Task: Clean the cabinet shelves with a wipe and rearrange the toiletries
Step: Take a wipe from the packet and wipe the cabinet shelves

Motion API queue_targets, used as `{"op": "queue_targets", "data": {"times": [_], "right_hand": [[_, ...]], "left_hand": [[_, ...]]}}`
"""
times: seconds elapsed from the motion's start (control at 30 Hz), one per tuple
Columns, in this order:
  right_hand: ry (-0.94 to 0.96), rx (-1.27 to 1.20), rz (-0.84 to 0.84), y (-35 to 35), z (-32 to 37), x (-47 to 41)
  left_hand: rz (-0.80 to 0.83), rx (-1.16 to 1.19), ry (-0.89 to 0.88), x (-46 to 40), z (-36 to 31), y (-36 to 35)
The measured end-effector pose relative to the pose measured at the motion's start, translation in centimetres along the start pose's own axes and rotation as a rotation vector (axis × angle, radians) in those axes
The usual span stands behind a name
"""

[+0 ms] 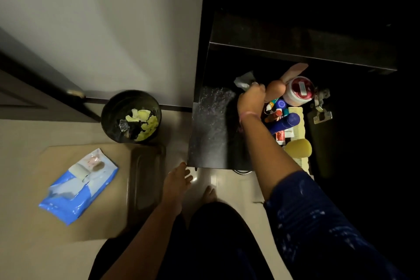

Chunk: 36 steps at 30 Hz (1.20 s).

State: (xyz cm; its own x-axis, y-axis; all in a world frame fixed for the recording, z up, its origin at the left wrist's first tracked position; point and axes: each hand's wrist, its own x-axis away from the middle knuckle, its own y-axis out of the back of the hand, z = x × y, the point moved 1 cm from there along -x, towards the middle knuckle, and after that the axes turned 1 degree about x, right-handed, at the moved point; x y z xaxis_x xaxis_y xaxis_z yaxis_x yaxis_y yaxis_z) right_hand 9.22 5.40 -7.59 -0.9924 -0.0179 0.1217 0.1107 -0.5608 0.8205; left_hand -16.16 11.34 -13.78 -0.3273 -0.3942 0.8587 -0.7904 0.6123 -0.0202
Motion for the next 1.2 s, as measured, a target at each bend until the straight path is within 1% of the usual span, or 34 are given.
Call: {"op": "queue_targets", "data": {"times": [0.07,0.13,0.27,0.37,0.47,0.53,0.7,0.77,0.87,0.93,1.0,1.03,1.07,1.1,1.13,1.17,1.2], "right_hand": [[-0.057,0.087,0.014,-1.7,-0.9,-1.7],[-0.036,0.14,0.054,-3.1,-1.6,-2.1],[0.158,0.195,0.146,-6.2,-0.5,-1.6],[0.221,0.264,0.2,-7.5,1.0,-1.3],[0.39,0.325,0.284,-8.4,1.9,-0.4],[0.478,0.326,0.332,-8.6,2.2,0.0],[0.539,0.285,0.364,-7.6,1.4,0.4],[0.574,0.312,0.357,-7.7,0.8,2.3],[0.586,0.335,0.346,-7.8,-0.8,5.7],[0.608,0.293,0.399,-7.5,-1.3,7.1],[0.704,0.341,0.461,-7.3,-1.3,8.5],[0.715,0.334,0.474,-7.2,-1.4,9.0],[0.72,0.315,0.455,-7.2,-1.8,9.6],[0.723,0.301,0.364,-7.2,-2.1,10.1],[0.743,0.333,0.328,-7.2,-2.1,10.6],[0.823,0.422,0.275,-7.3,-2.5,11.2],[0.849,0.496,0.292,-7.4,-3.2,12.1]], "left_hand": [[-0.003,-0.01,-0.026,-0.7,0.1,-0.3],[0.006,0.021,-0.031,-1.2,0.2,-0.4],[0.032,0.107,-0.024,-1.9,0.3,-0.8],[-0.053,0.195,0.004,-1.8,0.2,-1.4],[-0.111,0.253,0.032,-1.6,0.1,-1.8],[-0.116,0.267,0.032,-1.5,-0.1,-2.1],[-0.124,0.242,0.015,-1.2,-0.3,-2.0],[-0.127,0.244,0.012,-1.3,-0.2,-2.1],[-0.155,0.327,0.064,-1.3,-0.3,-2.2],[-0.168,0.343,0.084,-1.3,-0.3,-2.4],[-0.182,0.339,0.094,-1.5,-0.3,-2.4],[-0.183,0.328,0.096,-1.5,-0.3,-2.4],[-0.174,0.32,0.097,-1.6,-0.4,-2.3],[-0.161,0.314,0.1,-1.6,-0.4,-2.3],[-0.147,0.316,0.108,-1.7,-0.4,-2.2],[-0.132,0.323,0.119,-1.7,-0.4,-2.0],[-0.12,0.343,0.132,-1.6,-0.5,-1.9]]}}
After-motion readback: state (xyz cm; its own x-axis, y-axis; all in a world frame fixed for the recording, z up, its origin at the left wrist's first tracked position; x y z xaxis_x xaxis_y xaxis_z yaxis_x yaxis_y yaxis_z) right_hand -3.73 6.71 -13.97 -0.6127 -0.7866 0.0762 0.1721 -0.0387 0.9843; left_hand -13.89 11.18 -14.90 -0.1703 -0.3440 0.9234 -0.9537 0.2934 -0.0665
